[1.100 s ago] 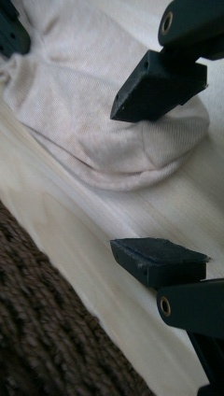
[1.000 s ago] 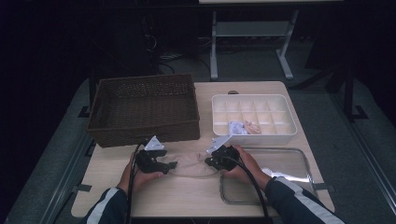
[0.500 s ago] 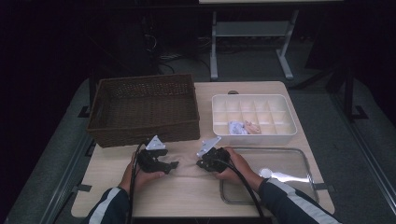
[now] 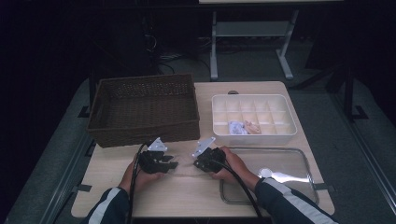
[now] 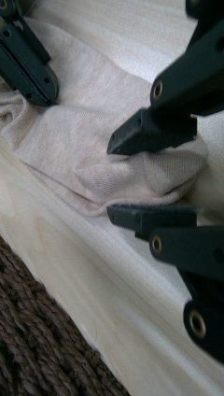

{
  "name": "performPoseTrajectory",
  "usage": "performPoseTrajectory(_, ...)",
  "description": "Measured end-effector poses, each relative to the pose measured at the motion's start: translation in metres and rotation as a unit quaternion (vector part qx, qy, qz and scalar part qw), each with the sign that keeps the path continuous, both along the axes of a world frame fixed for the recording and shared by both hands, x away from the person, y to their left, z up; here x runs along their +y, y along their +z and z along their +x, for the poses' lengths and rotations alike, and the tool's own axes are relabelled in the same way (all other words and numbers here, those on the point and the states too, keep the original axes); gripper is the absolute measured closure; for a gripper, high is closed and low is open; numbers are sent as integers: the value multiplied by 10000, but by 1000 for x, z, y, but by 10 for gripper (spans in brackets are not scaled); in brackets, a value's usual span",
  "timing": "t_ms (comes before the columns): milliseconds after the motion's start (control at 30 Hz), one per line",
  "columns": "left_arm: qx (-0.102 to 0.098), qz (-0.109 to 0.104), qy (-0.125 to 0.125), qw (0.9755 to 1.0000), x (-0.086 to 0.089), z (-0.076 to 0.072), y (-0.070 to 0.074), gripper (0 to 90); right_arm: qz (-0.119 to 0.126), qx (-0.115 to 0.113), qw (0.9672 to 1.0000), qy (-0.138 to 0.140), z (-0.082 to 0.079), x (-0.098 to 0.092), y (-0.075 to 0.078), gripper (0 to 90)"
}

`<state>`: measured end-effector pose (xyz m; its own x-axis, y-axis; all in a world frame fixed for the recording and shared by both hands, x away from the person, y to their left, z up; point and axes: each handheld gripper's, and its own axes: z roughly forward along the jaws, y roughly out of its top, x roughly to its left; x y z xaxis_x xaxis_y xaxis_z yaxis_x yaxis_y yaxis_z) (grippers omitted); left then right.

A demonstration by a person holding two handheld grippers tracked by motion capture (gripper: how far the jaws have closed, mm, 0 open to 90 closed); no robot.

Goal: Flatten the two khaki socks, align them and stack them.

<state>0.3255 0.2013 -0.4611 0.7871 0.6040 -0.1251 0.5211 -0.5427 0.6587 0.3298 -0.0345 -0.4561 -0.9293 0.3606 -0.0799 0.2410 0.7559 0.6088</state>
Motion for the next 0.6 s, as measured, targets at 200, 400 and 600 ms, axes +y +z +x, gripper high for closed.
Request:
performPoseTrajectory(200,134,-206,-127,9996,3,-2,3,799,72,48,10000,-43,1,1,-1,870)
performPoseTrajectory(400,62,-939,-210,9953,10,-5,17,802,81,46,10000,-36,2,0,-1,870)
performPoseTrajectory(600,-85,-1265,-417,9911,3,-8,27,801,111,50,9999,-45,2,6,-1,870)
